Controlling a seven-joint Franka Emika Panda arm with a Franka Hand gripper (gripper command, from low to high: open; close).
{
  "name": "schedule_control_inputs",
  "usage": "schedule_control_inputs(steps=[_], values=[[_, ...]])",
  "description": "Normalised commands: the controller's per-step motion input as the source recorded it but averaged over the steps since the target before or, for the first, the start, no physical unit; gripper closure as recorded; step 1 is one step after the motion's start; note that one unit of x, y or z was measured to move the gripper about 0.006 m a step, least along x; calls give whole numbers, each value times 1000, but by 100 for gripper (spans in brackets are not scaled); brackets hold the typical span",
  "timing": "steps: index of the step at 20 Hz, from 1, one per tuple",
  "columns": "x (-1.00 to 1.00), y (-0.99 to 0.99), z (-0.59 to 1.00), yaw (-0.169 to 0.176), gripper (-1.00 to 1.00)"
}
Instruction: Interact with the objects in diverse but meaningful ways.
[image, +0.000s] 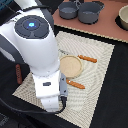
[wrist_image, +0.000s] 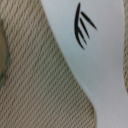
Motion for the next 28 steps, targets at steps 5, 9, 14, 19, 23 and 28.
schedule_control_inputs(steps=[5,9,14,19,23,28], values=[[0,-154,-154,33,100],[-3,-69,-15,17,100],[-2,-48,61,13,100],[-143,-89,934,0,100],[-312,199,1000,0,100],[-34,691,1000,14,100]])
